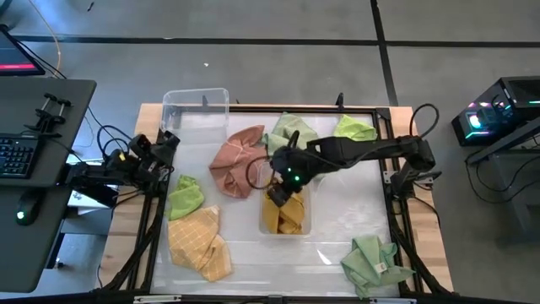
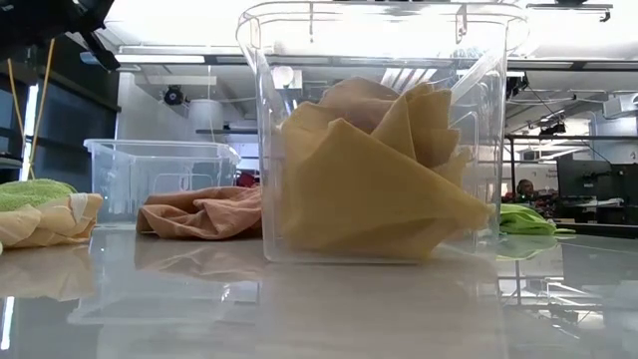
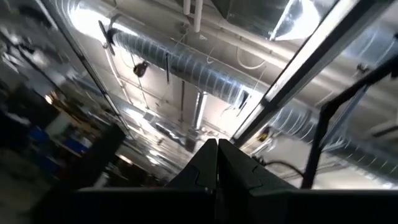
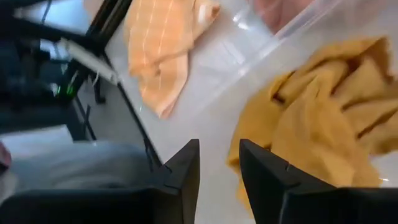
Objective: Sort towels by color in basket
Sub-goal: Put the bottom green towel into the top transparent bin
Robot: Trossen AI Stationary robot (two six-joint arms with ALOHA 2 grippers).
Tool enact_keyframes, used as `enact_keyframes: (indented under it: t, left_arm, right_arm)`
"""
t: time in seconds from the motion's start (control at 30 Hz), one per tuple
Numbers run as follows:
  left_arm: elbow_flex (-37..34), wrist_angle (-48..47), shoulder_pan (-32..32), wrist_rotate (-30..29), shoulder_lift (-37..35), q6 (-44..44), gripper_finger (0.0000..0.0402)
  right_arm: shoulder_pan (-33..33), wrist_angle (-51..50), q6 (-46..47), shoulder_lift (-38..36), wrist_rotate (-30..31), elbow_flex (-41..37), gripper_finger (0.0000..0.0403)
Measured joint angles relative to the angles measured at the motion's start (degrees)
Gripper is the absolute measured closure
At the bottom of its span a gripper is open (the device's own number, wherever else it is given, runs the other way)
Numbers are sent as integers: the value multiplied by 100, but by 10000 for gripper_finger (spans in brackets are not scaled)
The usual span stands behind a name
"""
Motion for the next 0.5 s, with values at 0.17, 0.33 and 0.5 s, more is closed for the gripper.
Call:
enact_keyframes:
  t: [0.17, 0.33, 0.5]
  left_arm:
    - [0, 8, 0, -7, -1, -877, 400]
    - [0, 2, 0, 63, -2, -1762, 400]
    - [2, -200, 4, 275, 7, -2473, 401]
  right_arm:
    - [52, -248, 147, 7, -95, -210, 272]
    - [328, -290, -9, -12, 552, -145, 269]
    - [1062, -189, 113, -328, 2181, -63, 270]
